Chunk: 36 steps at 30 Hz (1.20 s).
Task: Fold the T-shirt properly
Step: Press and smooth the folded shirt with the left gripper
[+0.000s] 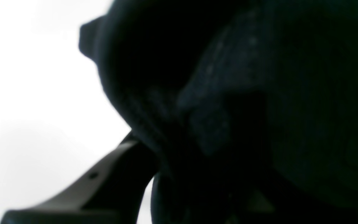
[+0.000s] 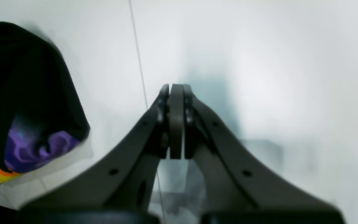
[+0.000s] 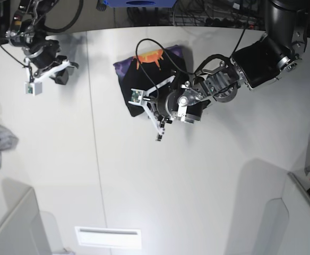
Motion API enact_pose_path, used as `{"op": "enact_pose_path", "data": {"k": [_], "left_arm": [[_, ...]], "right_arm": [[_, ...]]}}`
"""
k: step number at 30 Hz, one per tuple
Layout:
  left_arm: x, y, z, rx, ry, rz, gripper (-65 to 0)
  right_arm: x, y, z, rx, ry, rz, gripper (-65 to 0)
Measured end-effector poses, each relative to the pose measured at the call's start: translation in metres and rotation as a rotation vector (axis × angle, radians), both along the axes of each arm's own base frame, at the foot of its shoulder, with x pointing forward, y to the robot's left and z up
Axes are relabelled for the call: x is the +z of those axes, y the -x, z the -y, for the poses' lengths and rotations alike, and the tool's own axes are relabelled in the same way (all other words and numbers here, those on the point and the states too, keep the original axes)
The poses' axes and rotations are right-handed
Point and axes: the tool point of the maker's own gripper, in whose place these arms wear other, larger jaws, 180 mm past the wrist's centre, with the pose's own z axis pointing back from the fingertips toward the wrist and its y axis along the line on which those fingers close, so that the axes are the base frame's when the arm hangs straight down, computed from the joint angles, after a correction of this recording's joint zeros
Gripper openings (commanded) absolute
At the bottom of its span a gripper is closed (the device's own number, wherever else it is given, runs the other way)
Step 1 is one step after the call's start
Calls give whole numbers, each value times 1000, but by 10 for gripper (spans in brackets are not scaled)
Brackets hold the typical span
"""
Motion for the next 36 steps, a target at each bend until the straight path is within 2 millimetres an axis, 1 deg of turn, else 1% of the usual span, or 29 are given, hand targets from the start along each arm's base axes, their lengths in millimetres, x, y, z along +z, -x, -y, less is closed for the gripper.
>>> {"op": "enact_pose_path", "data": {"k": [2, 7, 9, 10, 11, 12, 16, 28, 29, 31, 33, 34, 36], "left_arm": [[2, 0, 6, -7, 6, 8, -650], [11, 0, 34, -42, 52, 8, -650], [15, -4, 41, -44, 62, 14, -650], [15, -5, 45, -44, 65, 12, -650], [14, -7, 45, -40, 60, 11, -650], [12, -7, 44, -37, 57, 9, -650], [9, -7, 39, -30, 46, 4, -650], [9, -8, 38, -27, 44, 5, -650], [9, -8, 39, -27, 44, 6, -620], [10, -9, 39, -26, 45, 7, -449], [10, -10, 39, -24, 45, 11, -314], [11, -11, 39, -23, 45, 13, -250], [16, -17, 39, -23, 49, 24, -155]], "right_arm": [[0, 0, 2, -1, 6, 0, -650], [-2, 4, -1, -1, 0, -11, -650], [-11, 10, -7, -26, -31, -26, -650], [-18, 17, -11, -31, -50, -57, -650], [-23, 23, -14, -28, -60, -82, -650], [-25, 24, -14, -30, -64, -89, -650], [-21, 17, -7, -36, -45, -62, -650], [-22, 17, -10, -35, -54, -63, -650], [-22, 17, -10, -35, -54, -62, -650], [-22, 17, -10, -35, -55, -62, -650], [-22, 17, -10, -35, -55, -63, -650], [-22, 17, -11, -34, -55, -63, -650], [-22, 17, -11, -33, -56, -63, -650]]}}
